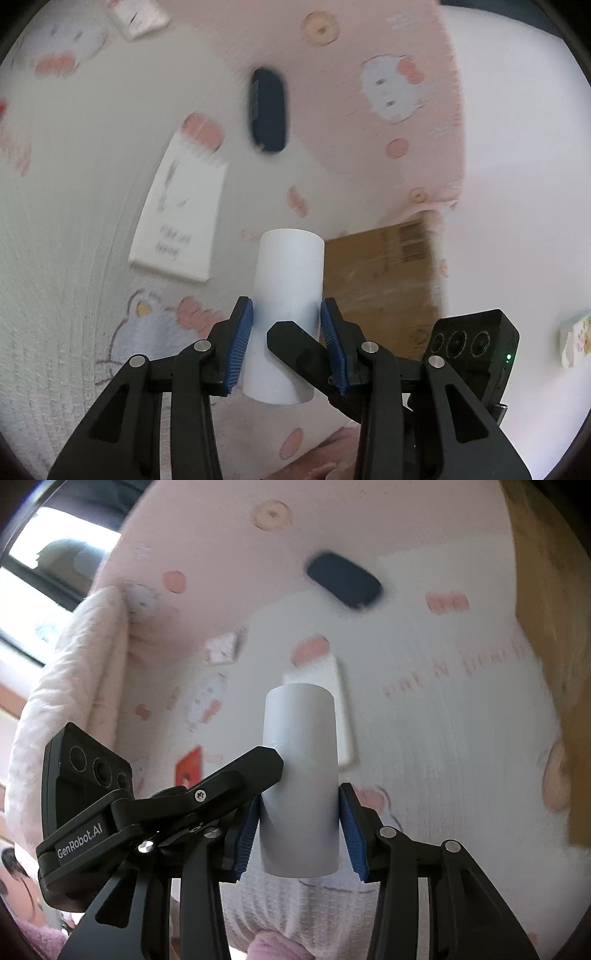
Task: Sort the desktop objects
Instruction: 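Lift the paper roll with the right gripper and carry it over the box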
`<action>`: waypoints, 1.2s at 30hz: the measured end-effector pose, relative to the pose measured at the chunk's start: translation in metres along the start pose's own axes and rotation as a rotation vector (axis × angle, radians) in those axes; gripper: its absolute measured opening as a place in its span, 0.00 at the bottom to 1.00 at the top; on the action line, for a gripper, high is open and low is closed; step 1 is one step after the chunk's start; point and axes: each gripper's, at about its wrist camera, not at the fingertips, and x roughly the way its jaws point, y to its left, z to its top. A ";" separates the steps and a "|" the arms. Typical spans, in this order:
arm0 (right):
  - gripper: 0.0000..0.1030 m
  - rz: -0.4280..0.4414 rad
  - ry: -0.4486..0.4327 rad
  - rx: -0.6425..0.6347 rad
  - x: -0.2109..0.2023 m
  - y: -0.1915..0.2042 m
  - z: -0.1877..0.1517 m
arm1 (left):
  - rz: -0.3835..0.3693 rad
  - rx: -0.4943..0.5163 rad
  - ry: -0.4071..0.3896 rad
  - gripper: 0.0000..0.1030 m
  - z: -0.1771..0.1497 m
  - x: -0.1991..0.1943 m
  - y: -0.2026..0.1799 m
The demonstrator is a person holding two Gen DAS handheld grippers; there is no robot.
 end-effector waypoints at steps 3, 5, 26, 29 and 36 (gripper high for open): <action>0.40 0.009 -0.046 -0.059 -0.021 0.020 0.010 | -0.038 0.028 -0.048 0.39 0.005 -0.018 -0.020; 0.40 0.011 -0.081 -0.101 -0.037 0.034 0.015 | -0.065 0.051 -0.077 0.39 0.007 -0.030 -0.035; 0.40 -0.004 -0.222 -0.281 -0.116 0.086 0.025 | -0.148 0.167 -0.162 0.40 0.001 -0.068 -0.106; 0.40 -0.017 -0.225 -0.266 -0.124 0.072 0.026 | -0.147 0.183 -0.133 0.40 -0.004 -0.053 -0.116; 0.40 -0.063 -0.258 -0.194 -0.157 0.023 0.027 | -0.168 0.228 -0.051 0.40 -0.018 -0.006 -0.149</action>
